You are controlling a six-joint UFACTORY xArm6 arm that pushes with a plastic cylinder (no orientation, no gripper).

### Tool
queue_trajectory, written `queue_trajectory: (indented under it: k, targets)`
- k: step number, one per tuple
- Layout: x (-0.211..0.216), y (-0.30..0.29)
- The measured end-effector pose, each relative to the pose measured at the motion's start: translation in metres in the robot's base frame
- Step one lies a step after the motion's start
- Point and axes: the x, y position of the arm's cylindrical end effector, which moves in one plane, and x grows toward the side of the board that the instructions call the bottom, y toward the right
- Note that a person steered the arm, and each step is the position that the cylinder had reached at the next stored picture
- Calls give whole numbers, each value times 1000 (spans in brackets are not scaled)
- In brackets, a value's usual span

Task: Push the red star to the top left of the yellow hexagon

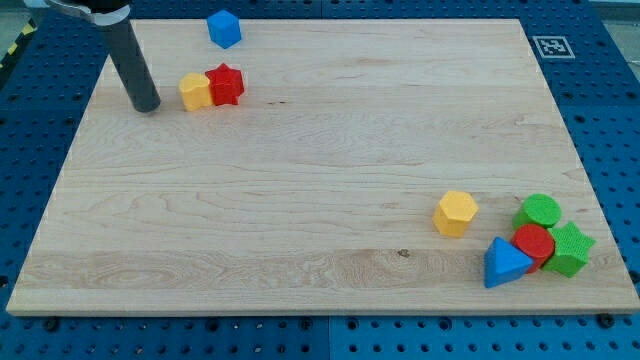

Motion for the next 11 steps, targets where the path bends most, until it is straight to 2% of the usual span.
queue_trajectory:
  k: [2, 3, 5, 6, 11]
  targets:
    - [-48, 88]
    - [-47, 101]
    - [-28, 133]
    - [-17, 172]
    - [77, 315]
